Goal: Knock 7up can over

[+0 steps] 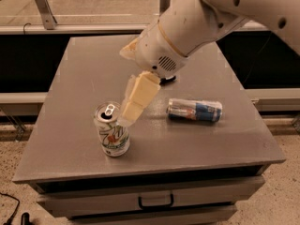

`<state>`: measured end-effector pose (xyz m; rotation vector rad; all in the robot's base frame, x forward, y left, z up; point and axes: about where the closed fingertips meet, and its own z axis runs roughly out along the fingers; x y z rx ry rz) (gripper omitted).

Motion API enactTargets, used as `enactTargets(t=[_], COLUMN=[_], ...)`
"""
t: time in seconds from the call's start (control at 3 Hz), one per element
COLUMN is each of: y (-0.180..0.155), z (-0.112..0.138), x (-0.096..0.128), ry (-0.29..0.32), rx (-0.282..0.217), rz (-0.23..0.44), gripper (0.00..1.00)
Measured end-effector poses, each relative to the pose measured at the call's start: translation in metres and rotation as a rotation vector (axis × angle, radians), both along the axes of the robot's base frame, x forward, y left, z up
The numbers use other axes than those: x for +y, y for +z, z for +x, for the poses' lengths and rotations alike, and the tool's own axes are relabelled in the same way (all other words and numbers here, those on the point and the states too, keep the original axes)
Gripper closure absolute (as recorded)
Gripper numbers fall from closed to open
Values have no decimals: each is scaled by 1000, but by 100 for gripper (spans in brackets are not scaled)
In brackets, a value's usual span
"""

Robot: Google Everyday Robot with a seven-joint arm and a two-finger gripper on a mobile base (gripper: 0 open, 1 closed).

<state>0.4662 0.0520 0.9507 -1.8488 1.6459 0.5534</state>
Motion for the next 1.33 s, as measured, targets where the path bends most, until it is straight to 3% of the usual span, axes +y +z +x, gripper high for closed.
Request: enactTargets(t=[0.67,1.33], y=[-23,-40], z=[-15,-28], x=[28,36], ry=[72,115], rx=[18,36], rz=[53,75], gripper=[0,0])
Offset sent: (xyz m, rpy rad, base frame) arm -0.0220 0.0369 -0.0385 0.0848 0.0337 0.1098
